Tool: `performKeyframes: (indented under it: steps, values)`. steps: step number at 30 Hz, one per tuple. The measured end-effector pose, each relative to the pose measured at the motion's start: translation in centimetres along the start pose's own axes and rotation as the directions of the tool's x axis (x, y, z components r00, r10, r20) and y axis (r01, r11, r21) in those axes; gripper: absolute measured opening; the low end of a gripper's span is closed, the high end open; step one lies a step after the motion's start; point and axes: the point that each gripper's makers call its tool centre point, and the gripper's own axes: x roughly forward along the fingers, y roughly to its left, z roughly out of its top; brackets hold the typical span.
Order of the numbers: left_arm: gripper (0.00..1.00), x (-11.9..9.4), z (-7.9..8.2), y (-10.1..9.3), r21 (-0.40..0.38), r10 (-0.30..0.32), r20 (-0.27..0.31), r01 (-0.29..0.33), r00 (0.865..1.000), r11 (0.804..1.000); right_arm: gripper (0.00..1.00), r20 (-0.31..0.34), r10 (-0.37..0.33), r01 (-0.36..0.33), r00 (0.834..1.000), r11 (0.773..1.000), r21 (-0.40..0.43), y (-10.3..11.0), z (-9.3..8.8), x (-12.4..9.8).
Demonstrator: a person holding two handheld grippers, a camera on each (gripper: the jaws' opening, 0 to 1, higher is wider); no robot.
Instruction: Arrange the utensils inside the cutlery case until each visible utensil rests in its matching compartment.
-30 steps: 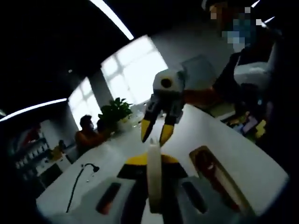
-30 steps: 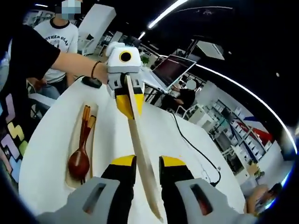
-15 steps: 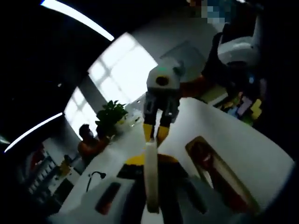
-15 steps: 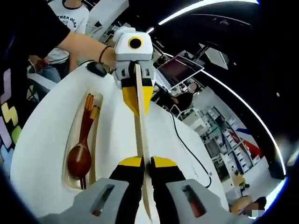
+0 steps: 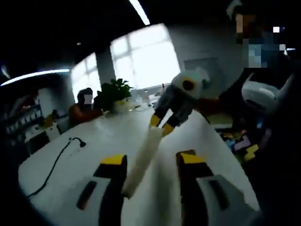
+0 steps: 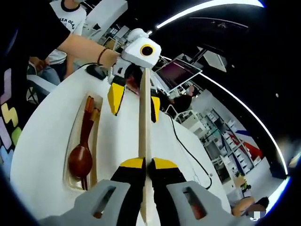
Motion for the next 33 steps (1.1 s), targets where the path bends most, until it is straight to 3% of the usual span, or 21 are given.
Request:
performKeyframes:
  steps: [3,6,10,13,17,19,21,23,26,28,31,33]
  values:
    - [0.59,-0.1,0.3,0.4,-0.193,0.012,0.062,0.000,0.998,0.981,0.03,-0.019,-0.046,0.045,0.999,0.997,-0.058,-0.7,-0.3,-0.3]
    - [0.61,-0.4,1.6,0.7,-0.344,0.058,0.179,0.007,0.982,0.939,0.03,-0.025,-0.070,0.067,0.997,0.994,-0.090,-0.8,-0.6,-0.4]
    - [0.73,-0.8,2.9,-0.2,-0.439,0.079,0.289,0.058,0.954,0.896,0.03,-0.059,-0.153,0.140,0.986,0.972,-0.190,-1.8,-1.2,-0.7]
    - [0.80,-0.6,2.2,-1.1,-0.411,0.079,0.273,0.041,0.959,0.911,0.03,-0.046,-0.195,0.178,0.980,0.951,-0.252,-1.9,-0.9,-0.7]
    - [0.86,-0.3,2.0,-1.6,-0.448,0.063,0.284,0.075,0.957,0.891,0.03,-0.043,-0.265,0.228,0.963,0.892,-0.391,-2.2,-0.4,-1.0]
    - [0.88,-0.3,2.1,-1.6,-0.459,0.059,0.302,0.091,0.951,0.884,0.03,-0.018,-0.275,0.244,0.961,0.878,-0.411,-2.0,0.0,-1.1]
    - [0.87,-0.3,2.2,-1.4,-0.463,0.060,0.313,0.097,0.948,0.881,0.03,0.003,-0.303,0.271,0.953,0.848,-0.455,-2.2,0.5,-1.3]
    - [0.84,-0.1,2.4,-1.4,-0.473,0.068,0.331,0.104,0.941,0.875,0.03,-0.003,-0.327,0.280,0.945,0.813,-0.511,-2.4,0.4,-1.4]
    - [0.73,-0.2,2.6,-1.0,-0.480,0.082,0.346,0.101,0.935,0.871,0.03,-0.007,-0.309,0.264,0.951,0.824,-0.502,-1.8,0.4,-1.3]
    - [0.66,-0.1,2.5,-1.0,-0.465,0.086,0.339,0.088,0.937,0.881,0.03,0.007,-0.307,0.266,0.952,0.813,-0.519,-1.5,0.7,-1.2]
    - [0.66,0.2,2.2,-1.2,-0.452,0.086,0.324,0.074,0.942,0.889,0.03,0.021,-0.349,0.299,0.937,0.769,-0.566,-1.8,1.4,-1.5]
    - [0.64,0.4,1.9,-1.5,-0.469,0.076,0.316,0.086,0.946,0.879,0.03,0.045,-0.351,0.307,0.935,0.739,-0.600,-1.3,2.0,-1.5]
